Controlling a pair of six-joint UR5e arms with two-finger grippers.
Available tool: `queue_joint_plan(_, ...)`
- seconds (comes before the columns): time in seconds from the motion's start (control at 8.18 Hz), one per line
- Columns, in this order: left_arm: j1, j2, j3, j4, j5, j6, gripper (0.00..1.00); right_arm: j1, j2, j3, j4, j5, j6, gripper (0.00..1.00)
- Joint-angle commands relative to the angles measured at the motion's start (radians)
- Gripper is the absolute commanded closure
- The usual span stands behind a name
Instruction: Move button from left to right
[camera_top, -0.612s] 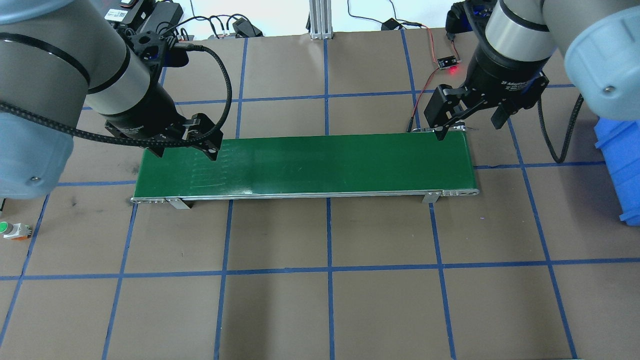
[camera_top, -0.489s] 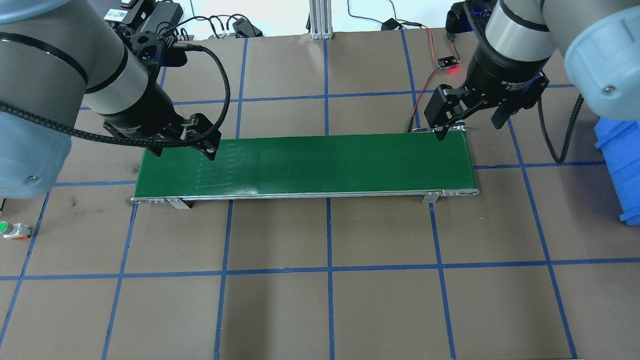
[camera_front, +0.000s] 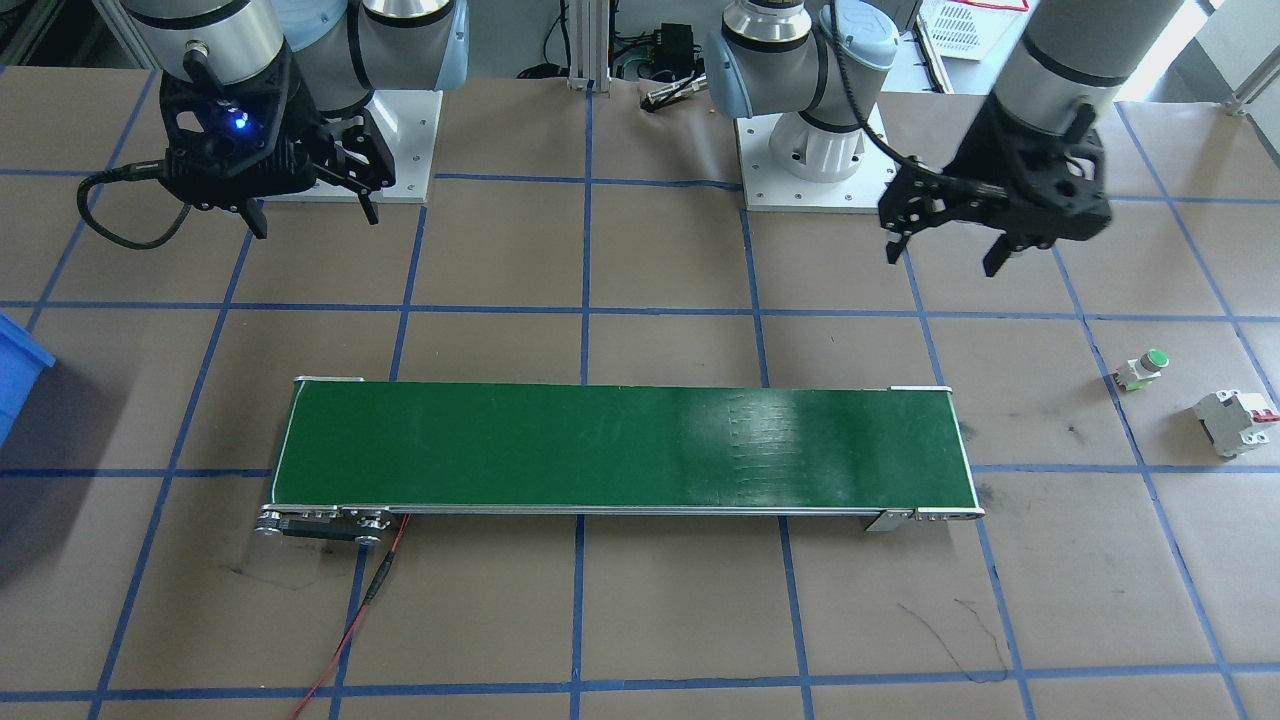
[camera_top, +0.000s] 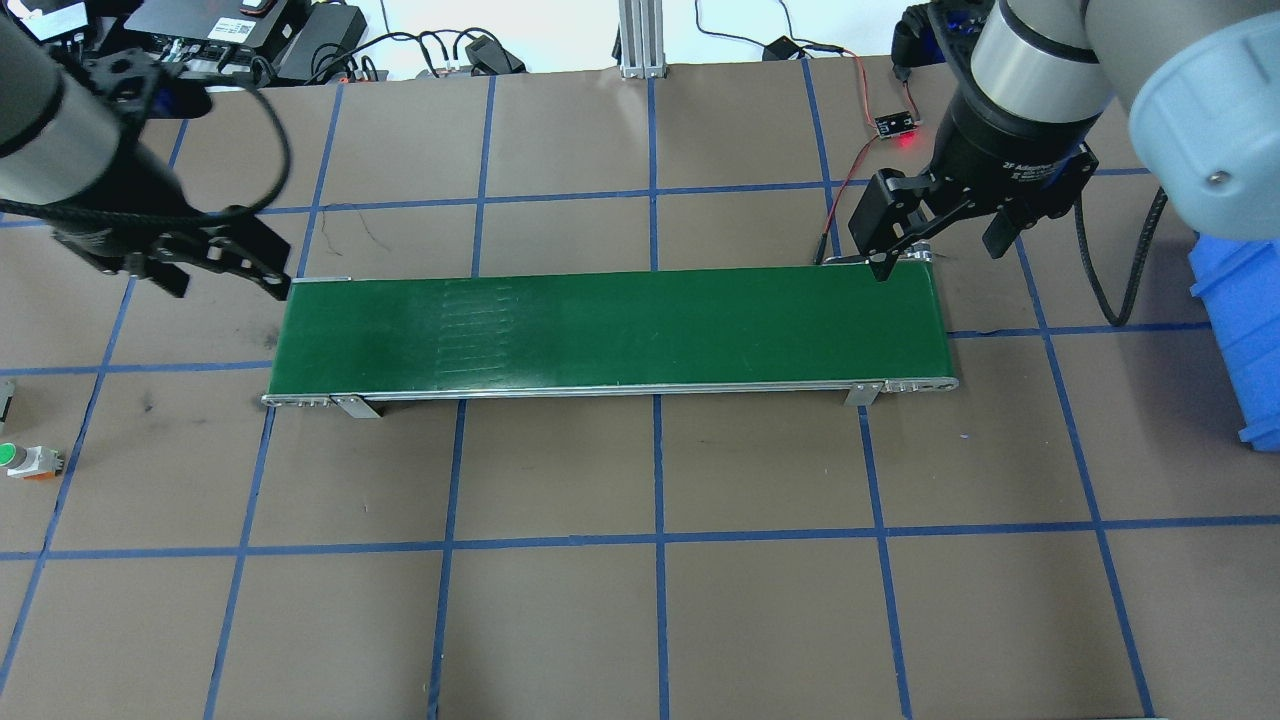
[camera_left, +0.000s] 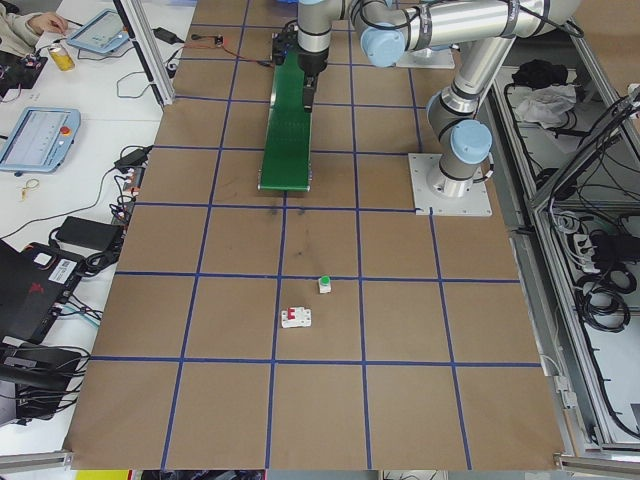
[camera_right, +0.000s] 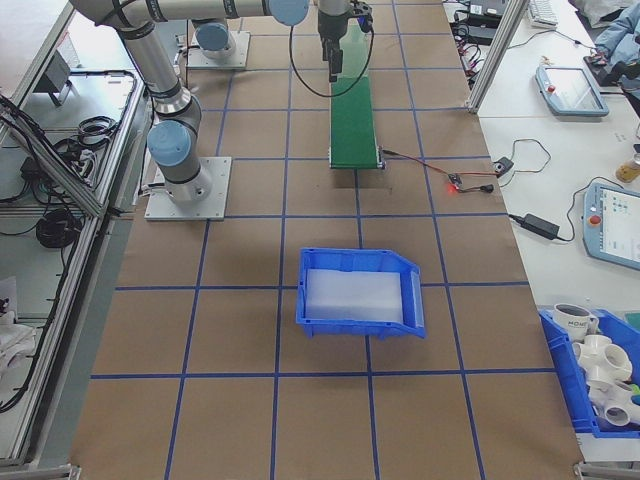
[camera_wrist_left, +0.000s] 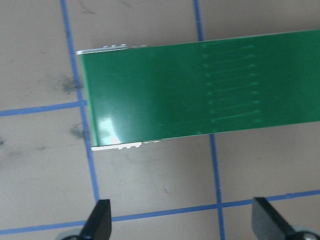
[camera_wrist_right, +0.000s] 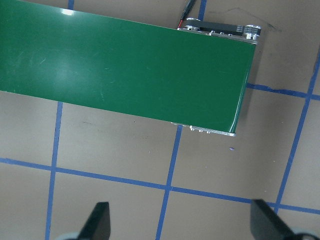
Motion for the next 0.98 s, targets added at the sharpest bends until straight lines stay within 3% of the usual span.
queue_joint_plan(0.0, 0.283, -0.027, -0.008, 0.015, -0.001, 0.106, 0.00, 0.000, 0.000, 0.000, -0.001, 0.000, 0.000, 0.00)
queue_joint_plan(0.37, 0.447, -0.136, -0.008, 0.139, 0.007, 0.351, 0.00, 0.000, 0.000, 0.000, -0.001, 0.000, 0.000, 0.00)
queue_joint_plan(0.49, 0.498, -0.177, -0.009, 0.141, 0.049, 0.389, 0.00, 0.000, 0.000, 0.000, -0.001, 0.000, 0.000, 0.00)
queue_joint_plan(0.73, 0.543, -0.261, -0.009, 0.152, 0.071, 0.396, 0.00, 0.000, 0.001, 0.000, -0.001, 0.000, 0.000, 0.00)
queue_joint_plan(0.86, 0.559, -0.303, -0.009, 0.188, 0.120, 0.406, 0.00, 0.000, 0.000, 0.000, -0.001, 0.000, 0.000, 0.00)
